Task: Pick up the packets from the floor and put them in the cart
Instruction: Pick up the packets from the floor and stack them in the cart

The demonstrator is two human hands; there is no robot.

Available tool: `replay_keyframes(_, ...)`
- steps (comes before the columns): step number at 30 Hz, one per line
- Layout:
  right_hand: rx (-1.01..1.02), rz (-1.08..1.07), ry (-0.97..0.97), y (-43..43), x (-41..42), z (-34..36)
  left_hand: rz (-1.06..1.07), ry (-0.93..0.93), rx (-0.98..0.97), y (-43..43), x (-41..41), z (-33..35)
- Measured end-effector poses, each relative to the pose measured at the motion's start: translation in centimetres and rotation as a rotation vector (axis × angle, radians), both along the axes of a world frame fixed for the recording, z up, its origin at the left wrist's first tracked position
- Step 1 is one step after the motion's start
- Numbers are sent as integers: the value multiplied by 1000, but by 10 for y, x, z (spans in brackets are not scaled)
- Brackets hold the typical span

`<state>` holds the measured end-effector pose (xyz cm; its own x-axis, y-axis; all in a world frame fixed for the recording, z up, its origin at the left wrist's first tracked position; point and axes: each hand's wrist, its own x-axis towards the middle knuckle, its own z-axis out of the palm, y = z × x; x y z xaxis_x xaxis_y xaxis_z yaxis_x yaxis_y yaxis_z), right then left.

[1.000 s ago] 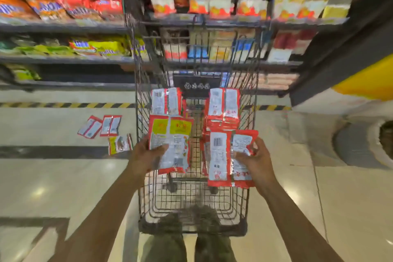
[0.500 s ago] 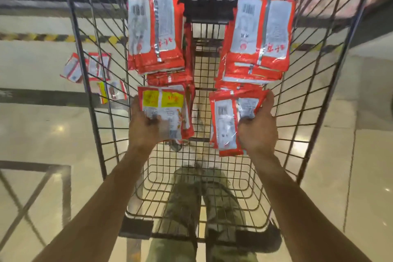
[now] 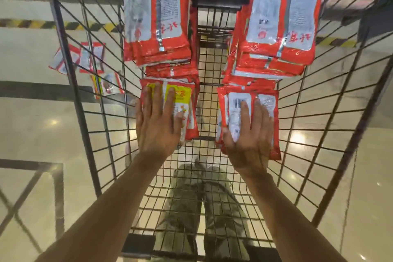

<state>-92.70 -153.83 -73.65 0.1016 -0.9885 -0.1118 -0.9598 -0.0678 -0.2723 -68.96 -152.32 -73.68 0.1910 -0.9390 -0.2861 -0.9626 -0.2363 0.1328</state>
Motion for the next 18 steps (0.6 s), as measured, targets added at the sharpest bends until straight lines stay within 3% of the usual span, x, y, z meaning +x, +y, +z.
replay_keyframes(8, 12, 8, -54, 1, -5, 22, 25, 33, -16, 3, -3, 19)
replay_keyframes(11, 138, 6, -64, -2, -5, 78, 1, 45, -33, 1, -5, 71)
replay_keyframes(18, 80, -26, 7, 3, 7, 249, -148, 59, -81, -4, 2, 241)
